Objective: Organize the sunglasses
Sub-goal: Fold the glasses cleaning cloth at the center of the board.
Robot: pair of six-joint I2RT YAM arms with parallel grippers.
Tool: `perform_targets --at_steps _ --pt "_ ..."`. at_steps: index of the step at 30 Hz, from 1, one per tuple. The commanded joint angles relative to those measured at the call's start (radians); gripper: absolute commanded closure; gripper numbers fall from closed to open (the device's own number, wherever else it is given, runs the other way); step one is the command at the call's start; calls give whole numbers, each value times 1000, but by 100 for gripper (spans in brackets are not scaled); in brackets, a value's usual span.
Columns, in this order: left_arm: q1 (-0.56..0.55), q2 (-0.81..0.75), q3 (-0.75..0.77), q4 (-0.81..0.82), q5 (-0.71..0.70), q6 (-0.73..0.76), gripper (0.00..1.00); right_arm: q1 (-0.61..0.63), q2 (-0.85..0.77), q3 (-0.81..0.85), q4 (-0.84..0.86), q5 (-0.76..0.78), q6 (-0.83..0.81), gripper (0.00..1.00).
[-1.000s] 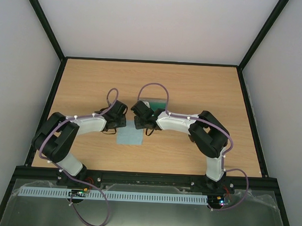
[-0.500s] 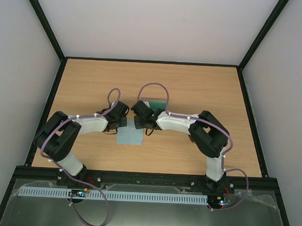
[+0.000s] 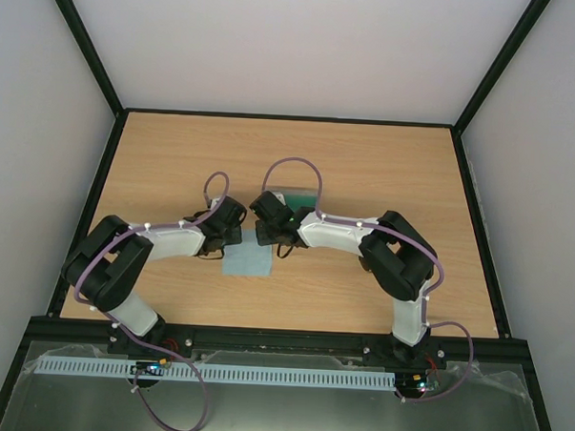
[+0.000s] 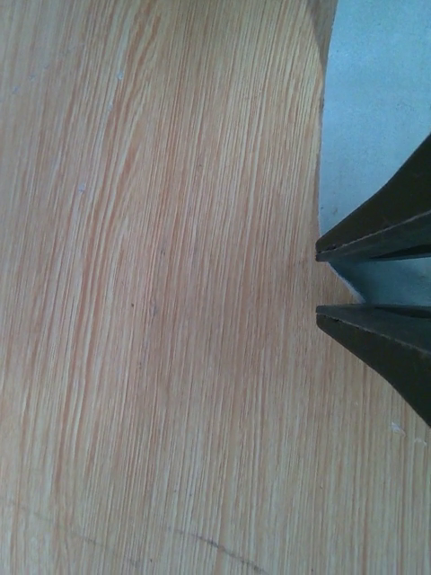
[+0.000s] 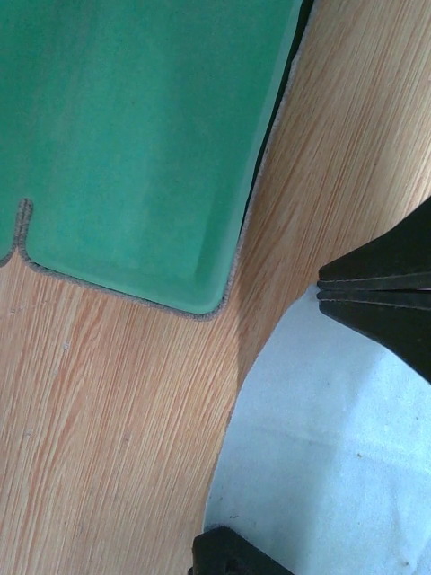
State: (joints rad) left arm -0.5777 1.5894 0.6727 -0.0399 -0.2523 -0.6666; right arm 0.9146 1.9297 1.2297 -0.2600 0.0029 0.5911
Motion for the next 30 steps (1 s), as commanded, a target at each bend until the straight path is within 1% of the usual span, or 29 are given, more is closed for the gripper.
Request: perform_targets --at_steps 1,4,5,6,7,12,20,30 --pt "-11 37 -53 -148 41 -30 86 -6 7 -20 14 11 3 99" --pt "-11 38 -53 -150 35 -34 91 -6 4 -30 20 10 4 98" --pt "-10 38 -50 -153 32 -35 95 -6 4 -31 22 8 5 99" --pt "-10 37 -49 -156 29 -37 97 -6 2 -34 24 9 6 99" --pt "-11 35 -46 -158 26 -37 98 -6 2 -36 25 9 6 99" --pt "-10 7 -21 -178 15 -30 98 -6 -9 -42 32 2 5 99" --pt "-11 -87 22 -248 -2 -17 98 -6 -36 -30 29 9 0 99" --pt "8 -104 54 -241 -1 -2 98 -9 -13 29 -2 16 -1 99"
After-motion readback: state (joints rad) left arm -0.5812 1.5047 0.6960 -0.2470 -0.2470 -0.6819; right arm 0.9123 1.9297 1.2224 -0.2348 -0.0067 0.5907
